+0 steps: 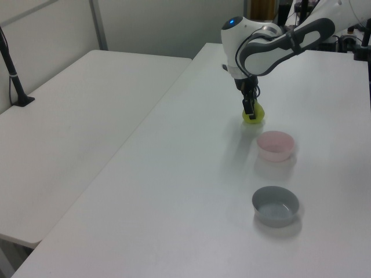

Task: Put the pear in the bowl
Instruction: 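Lift the grasped pear up off the table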

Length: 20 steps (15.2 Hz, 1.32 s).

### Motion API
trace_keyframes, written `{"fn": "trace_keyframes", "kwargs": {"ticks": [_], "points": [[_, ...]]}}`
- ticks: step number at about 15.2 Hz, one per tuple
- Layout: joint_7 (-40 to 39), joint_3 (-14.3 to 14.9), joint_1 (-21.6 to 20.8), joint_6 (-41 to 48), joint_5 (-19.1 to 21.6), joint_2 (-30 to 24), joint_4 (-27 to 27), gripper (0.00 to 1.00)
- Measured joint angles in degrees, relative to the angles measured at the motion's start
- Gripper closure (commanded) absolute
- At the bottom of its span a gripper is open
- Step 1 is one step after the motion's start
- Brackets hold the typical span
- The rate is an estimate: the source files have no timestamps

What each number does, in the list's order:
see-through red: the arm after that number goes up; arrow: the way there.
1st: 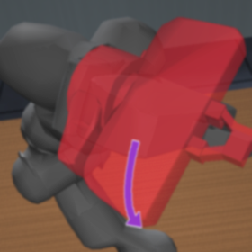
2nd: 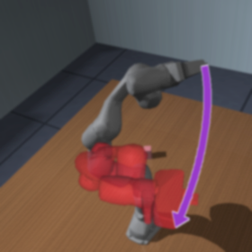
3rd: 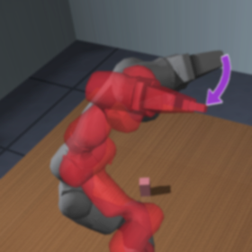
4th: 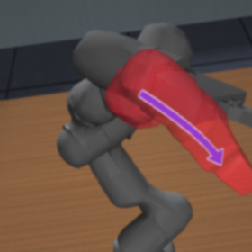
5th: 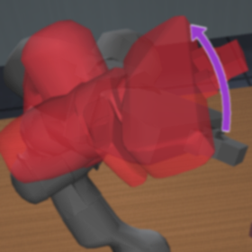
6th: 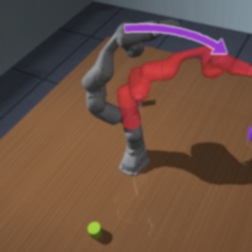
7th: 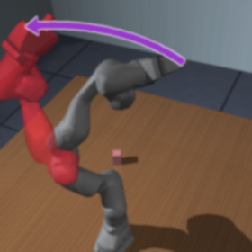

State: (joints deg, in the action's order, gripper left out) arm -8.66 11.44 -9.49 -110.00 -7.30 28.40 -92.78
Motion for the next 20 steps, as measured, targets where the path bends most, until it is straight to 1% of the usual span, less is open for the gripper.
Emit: {"fn": "trace_keyframes", "kwargs": {"ticks": [1, 4, 5, 8, 10, 13, 16, 18, 20], "points": [[0.0, 0.0, -0.02, -0.02, 0.0, -0.03, 0.02, 0.72], [0.0, 0.0, -0.06, -0.03, 0.0, -0.28, -0.01, 0.82], [0.0, 0.0, -0.07, -0.03, 0.0, -0.3, -0.01, 0.83], [0.0, 0.02, -0.07, -0.03, 0.0, -0.58, 0.06, 0.84], [0.0, 0.25, -0.08, 0.12, 0.0, -2.39, 0.5, 0.84], [-1.53, 1.1, -0.08, 2.7, 0.04, -7.77, 0.9, 0.84], [-2.84, 1.43, -0.05, 6.89, 0.11, -15.22, 0.94, 0.83], [-3.23, 1.43, -0.05, 9.35, 0.56, -17.96, 0.87, 0.83], [-3.36, 1.43, -0.12, 10.83, 1.23, -19.04, 0.87, 0.83]]}}
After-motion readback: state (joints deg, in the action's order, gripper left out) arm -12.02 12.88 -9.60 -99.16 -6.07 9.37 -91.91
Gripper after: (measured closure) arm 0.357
